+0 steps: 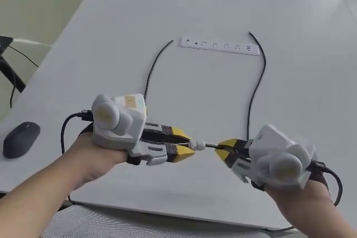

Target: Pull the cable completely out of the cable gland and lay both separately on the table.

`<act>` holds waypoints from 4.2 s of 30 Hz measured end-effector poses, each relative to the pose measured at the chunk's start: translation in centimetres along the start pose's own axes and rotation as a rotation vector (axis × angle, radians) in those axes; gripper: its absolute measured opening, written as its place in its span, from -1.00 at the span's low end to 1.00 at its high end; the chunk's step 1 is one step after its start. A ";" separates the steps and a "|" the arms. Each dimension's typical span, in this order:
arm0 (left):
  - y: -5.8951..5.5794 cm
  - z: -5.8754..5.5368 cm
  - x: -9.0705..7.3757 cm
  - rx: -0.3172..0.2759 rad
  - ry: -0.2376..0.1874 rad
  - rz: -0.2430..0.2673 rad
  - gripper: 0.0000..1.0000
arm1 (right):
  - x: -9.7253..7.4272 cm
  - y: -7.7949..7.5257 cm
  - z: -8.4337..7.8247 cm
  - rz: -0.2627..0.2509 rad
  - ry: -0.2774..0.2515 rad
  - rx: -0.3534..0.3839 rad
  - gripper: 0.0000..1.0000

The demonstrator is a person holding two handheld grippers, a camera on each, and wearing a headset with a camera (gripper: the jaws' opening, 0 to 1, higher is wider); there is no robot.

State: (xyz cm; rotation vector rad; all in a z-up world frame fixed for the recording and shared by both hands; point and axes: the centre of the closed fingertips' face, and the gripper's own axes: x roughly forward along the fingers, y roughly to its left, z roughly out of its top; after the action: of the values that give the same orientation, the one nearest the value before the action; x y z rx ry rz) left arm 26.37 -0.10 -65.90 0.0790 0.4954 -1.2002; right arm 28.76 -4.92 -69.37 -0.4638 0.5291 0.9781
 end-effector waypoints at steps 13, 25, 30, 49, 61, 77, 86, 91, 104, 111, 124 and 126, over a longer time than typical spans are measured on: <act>0.0 0.1 0.2 0.007 0.000 -0.010 -0.70 | -0.3 -2.0 -4.1 -0.073 0.051 0.297 -1.00; -0.4 -0.5 0.7 0.017 0.027 -0.028 -0.69 | 0.0 -2.7 -6.4 -0.115 0.103 0.411 -0.98; -0.2 -0.4 0.6 0.015 0.029 -0.026 -0.69 | -0.1 -2.5 -6.4 -0.112 0.103 0.383 -0.97; 0.0 -0.5 0.6 0.016 0.034 -0.016 -0.69 | -1.3 0.8 -0.6 -0.057 0.049 0.017 -0.73; -0.5 -0.9 0.6 0.029 0.057 -0.025 -0.69 | -0.2 2.8 1.4 -0.022 0.050 -0.144 -0.82; -0.6 -1.2 1.1 0.053 0.071 -0.027 -0.70 | 0.1 2.6 1.1 -0.032 0.063 -0.146 -0.97; -0.3 -1.1 1.1 0.046 0.068 -0.018 -0.70 | 0.1 1.7 0.4 -0.052 0.065 -0.076 -0.98; -0.1 -1.1 1.0 0.047 0.067 -0.013 -0.70 | 0.0 0.8 -0.3 -0.067 0.071 -0.021 -0.98; -0.1 -1.0 0.8 0.046 0.062 -0.005 -0.70 | -0.6 -1.5 -3.2 -0.118 0.099 0.162 -0.97; -0.1 -1.1 0.8 0.052 0.067 0.001 -0.70 | -0.5 -1.8 -5.0 -0.134 0.112 0.253 -0.97; -0.1 -1.1 1.3 0.075 0.074 0.016 -0.70 | -0.3 -2.0 -8.5 -0.188 0.156 0.507 -0.96; -0.1 -1.2 1.4 0.078 0.078 0.019 -0.70 | -0.2 -1.8 -8.6 -0.190 0.167 0.509 -0.95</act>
State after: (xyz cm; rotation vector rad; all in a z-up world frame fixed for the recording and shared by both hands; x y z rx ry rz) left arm 26.30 -0.96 -67.47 0.1973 0.5146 -1.2014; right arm 28.41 -10.98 -75.72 -0.1328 0.8407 0.5945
